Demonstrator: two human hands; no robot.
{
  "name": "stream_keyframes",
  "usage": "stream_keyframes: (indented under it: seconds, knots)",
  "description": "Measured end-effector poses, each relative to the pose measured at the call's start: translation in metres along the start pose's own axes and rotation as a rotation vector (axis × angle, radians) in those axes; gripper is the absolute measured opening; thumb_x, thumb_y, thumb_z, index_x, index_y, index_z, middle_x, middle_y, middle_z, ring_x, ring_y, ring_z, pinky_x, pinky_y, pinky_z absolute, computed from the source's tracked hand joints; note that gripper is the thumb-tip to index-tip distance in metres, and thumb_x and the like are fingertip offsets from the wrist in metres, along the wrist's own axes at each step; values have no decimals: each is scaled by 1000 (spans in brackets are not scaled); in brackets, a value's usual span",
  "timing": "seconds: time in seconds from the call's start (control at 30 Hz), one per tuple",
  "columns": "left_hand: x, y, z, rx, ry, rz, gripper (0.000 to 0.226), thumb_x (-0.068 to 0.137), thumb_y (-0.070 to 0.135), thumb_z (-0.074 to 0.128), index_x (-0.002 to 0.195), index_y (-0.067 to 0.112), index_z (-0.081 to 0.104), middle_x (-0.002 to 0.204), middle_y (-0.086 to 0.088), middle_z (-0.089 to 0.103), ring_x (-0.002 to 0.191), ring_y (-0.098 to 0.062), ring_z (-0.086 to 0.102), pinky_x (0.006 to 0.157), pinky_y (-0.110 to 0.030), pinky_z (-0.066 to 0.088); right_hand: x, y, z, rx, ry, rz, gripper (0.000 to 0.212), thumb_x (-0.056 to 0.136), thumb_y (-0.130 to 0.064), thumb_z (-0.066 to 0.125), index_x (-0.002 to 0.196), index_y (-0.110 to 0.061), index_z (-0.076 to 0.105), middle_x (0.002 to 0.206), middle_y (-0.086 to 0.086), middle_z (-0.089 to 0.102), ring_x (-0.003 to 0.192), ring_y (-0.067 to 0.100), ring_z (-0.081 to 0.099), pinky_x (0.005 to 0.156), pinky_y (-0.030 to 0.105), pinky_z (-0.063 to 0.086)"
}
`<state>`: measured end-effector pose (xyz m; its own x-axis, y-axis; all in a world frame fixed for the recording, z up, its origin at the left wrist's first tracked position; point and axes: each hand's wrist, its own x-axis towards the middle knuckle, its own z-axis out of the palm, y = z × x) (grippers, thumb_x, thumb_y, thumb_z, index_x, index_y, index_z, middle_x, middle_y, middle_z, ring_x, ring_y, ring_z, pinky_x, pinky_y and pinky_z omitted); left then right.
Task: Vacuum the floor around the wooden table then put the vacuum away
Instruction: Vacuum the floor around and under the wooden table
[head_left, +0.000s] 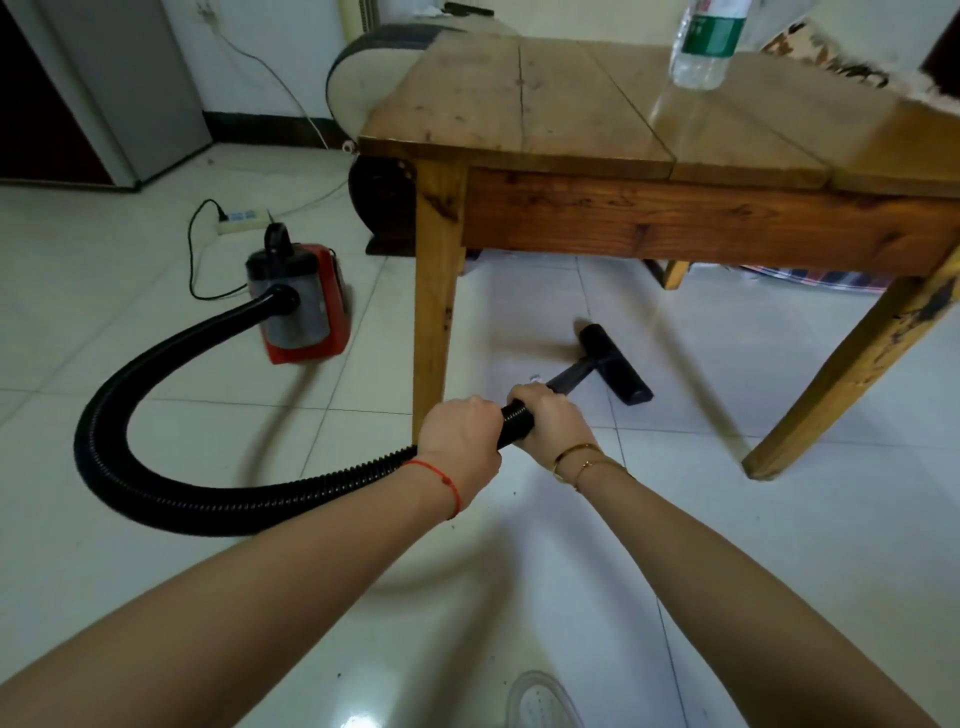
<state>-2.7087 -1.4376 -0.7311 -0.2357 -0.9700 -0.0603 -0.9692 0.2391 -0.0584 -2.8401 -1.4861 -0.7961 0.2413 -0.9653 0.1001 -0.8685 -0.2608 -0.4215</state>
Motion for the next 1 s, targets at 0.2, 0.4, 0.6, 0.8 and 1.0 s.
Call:
stream_keyframes:
  seconds: [0.2, 0.4, 0.6, 0.8, 1.0]
  knots:
    - [-24, -38, 4, -26, 22, -96, 14, 89, 24, 56, 98, 14, 60, 74, 0, 48, 63, -20, 48, 56, -28, 39, 14, -41, 14, 52, -103, -150, 21, 75, -9, 71, 90, -16, 58, 94, 3, 62, 85, 22, 60, 86, 36, 53]
    - [-26, -52, 11, -44, 17, -129, 18, 89, 28, 58, 101, 15, 59, 72, 0, 49, 61, -19, 49, 55, -28, 40, 29, -47, 30, 85, -125, -258, 25, 73, -9, 73, 89, -19, 57, 93, 0, 62, 84, 20, 60, 85, 35, 54]
    - [-5, -40, 26, -87, 8, -115, 14, 88, 19, 56, 101, 12, 57, 74, -1, 50, 62, -18, 49, 56, -27, 41, 45, -15, 41, 104, -92, -298, 28, 73, -6, 72, 92, -19, 56, 95, -2, 58, 87, 17, 58, 88, 29, 51]
    - [43, -16, 43, -121, 7, -132, 15, 90, 17, 56, 104, 12, 55, 85, -1, 58, 73, -19, 60, 57, -26, 40, 75, 30, 45, 112, -80, -308, 29, 73, 0, 70, 96, -12, 55, 98, 2, 53, 85, 19, 57, 87, 32, 51]
    - [115, 8, 58, -122, -3, -136, 23, 92, 13, 57, 115, 9, 53, 105, -4, 63, 92, -20, 64, 64, -26, 40, 123, 79, 38, -63, -85, -223, 20, 75, -10, 66, 95, -12, 61, 103, 8, 56, 96, 19, 51, 89, 30, 44]
